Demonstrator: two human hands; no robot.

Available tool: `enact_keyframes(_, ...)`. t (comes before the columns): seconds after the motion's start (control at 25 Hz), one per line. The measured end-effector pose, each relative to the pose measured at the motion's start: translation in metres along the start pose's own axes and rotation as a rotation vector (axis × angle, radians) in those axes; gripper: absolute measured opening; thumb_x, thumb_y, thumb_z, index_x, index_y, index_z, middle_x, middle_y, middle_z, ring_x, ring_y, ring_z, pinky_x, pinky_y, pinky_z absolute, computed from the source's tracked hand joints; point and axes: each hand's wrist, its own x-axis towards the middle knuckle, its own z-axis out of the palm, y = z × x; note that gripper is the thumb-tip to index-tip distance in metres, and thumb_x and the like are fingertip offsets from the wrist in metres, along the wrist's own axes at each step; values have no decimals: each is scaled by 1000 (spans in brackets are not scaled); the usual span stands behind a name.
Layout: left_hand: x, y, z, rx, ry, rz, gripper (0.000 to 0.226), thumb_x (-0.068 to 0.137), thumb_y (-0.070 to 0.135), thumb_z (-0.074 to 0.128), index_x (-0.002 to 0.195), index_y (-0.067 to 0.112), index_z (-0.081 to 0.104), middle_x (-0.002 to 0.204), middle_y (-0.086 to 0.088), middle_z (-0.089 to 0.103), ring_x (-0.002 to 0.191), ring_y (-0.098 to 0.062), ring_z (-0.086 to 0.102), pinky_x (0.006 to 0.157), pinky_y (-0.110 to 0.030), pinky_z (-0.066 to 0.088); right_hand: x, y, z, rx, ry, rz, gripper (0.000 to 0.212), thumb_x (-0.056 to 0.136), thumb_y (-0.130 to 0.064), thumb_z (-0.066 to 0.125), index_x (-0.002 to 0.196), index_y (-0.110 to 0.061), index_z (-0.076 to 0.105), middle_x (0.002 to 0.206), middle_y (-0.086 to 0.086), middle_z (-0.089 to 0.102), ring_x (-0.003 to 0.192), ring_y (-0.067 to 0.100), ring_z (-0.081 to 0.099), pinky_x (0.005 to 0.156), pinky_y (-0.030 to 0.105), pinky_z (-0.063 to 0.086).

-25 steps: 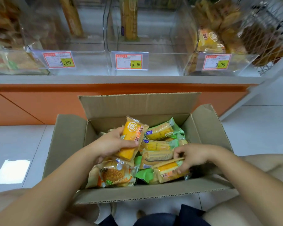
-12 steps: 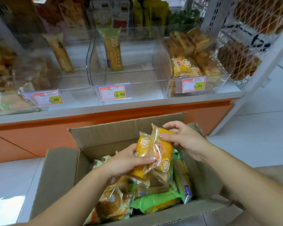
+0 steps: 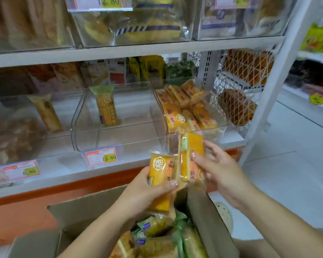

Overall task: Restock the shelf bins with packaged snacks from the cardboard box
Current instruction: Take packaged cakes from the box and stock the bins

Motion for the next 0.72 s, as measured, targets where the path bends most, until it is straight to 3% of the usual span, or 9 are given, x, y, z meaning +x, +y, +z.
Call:
enact_keyframes(0.12,16,35,-9,183,77,71,78,52,65,81,119,37,53,102,16,71,88,-3,69,70,-23,54,54,-54,-26,-170,330,-290,55,85,-23,72,131,-19,42,97,2,73,79,12,72,70,33,58)
enact_keyframes(0.2,25,48,-16,240,117,102,76,59,63,80,124,37,48,111,16,65,95,-4,66,73,-24,54,92,-74,-35,-391,393,-327,57,86,-30,71,135,-19,42,97,-7,68,80,11,68,77,37,56)
enact_keyframes(0.4,41,55,-27,184,198,103,69,58,61,83,117,42,53,107,13,69,94,-11,69,77,-40,60,159,-51,-21,-867,161,-230,53,96,-38,56,143,-20,42,134,4,57,119,25,54,97,32,40)
enact_keyframes(0.56,47,54,-33,200,198,58,62,61,54,85,113,42,54,104,12,70,90,-15,71,66,-38,61,175,-40,-27,-1337,138,-267,50,102,-42,35,149,-24,33,151,12,35,135,34,34,109,40,29)
enact_keyframes(0.72,47,63,-26,257,147,52,63,69,49,79,123,41,48,111,16,65,95,-9,67,69,-25,57,179,-35,-38,-1271,39,-197,50,102,-46,30,150,-31,29,156,10,28,140,34,30,113,43,28)
